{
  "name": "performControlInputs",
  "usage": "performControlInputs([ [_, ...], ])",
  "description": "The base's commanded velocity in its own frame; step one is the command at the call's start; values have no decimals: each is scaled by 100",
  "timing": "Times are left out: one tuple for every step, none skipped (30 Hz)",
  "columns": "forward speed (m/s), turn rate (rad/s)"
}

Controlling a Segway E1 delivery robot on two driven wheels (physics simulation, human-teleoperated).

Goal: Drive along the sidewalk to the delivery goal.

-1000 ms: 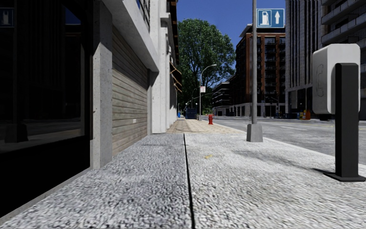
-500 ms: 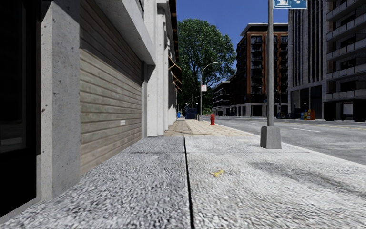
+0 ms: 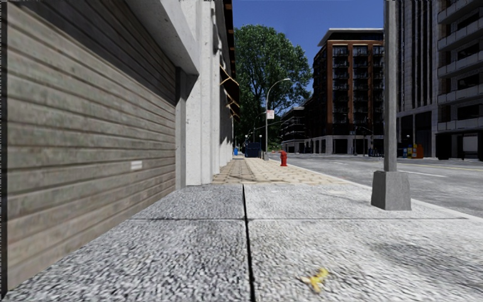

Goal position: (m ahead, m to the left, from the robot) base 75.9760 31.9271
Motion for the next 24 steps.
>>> performControlInputs([
  [195,0],
  [195,0],
  [195,0],
  [195,0],
  [195,0],
  [195,0],
  [195,0],
  [195,0],
  [195,0],
  [195,0],
  [195,0],
  [195,0],
  [195,0],
  [195,0],
  [195,0],
  [195,0],
  [195,0],
  [195,0],
  [195,0],
  [195,0],
  [195,0],
  [195,0],
  [194,0],
  [194,0],
])
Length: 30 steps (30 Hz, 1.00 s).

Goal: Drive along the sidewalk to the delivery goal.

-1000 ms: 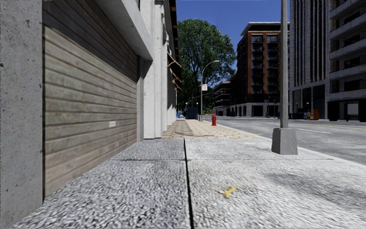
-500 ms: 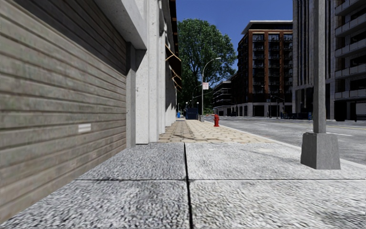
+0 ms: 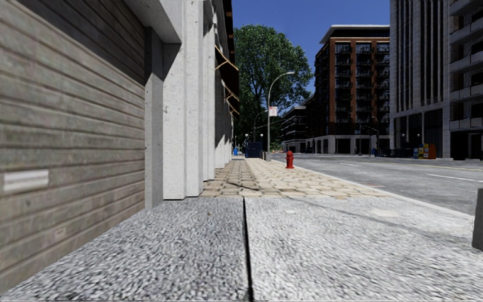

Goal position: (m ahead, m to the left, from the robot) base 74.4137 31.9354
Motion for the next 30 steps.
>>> performControlInputs([
  [194,0],
  [194,0],
  [194,0],
  [194,0],
  [194,0],
  [194,0],
  [194,0],
  [194,0],
  [194,0],
  [194,0],
  [194,0],
  [194,0],
  [194,0],
  [194,0],
  [194,0],
  [194,0],
  [194,0],
  [194,0],
  [194,0],
  [194,0],
  [194,0],
  [194,0],
  [194,0],
  [194,0],
  [194,0],
  [194,0],
  [193,0],
  [193,0],
  [193,0],
  [193,0],
])
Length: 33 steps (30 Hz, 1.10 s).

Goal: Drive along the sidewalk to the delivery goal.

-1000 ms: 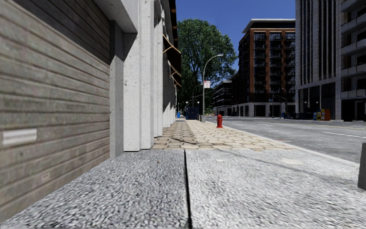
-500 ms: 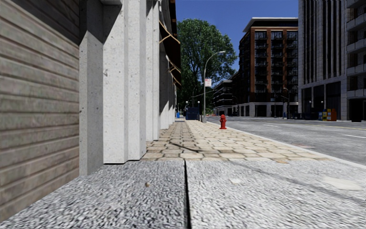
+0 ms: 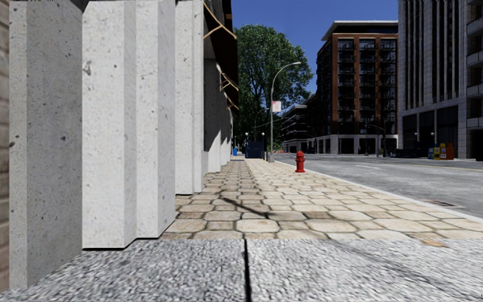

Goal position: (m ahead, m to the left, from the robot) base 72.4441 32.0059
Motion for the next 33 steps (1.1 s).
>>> performControlInputs([
  [193,0],
  [193,0],
  [193,0],
  [193,0],
  [193,0],
  [193,0],
  [193,0],
  [193,0],
  [193,0],
  [193,0],
  [193,0],
  [193,0],
  [193,0],
  [193,0],
  [193,0],
  [193,0],
  [193,0],
  [193,0],
  [193,0],
  [193,0],
  [193,0],
  [193,0],
  [193,0],
  [193,0],
  [193,0],
  [193,0],
  [193,0],
  [193,0],
  [193,0],
  [193,0],
  [193,0],
  [193,0],
  [193,0],
])
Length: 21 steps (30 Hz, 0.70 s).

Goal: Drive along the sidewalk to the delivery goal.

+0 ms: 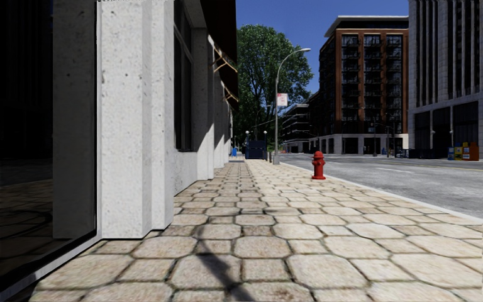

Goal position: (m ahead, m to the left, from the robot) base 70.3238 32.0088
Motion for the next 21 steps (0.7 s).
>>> performControlInputs([
  [193,0],
  [193,0],
  [193,0],
  [193,0],
  [193,0],
  [193,0],
  [193,0],
  [193,0],
  [193,0],
  [193,0],
  [193,0],
  [193,0],
  [193,0],
  [193,0],
  [193,0],
  [193,0],
  [193,0],
  [193,0],
  [193,0],
  [192,0],
  [192,0],
])
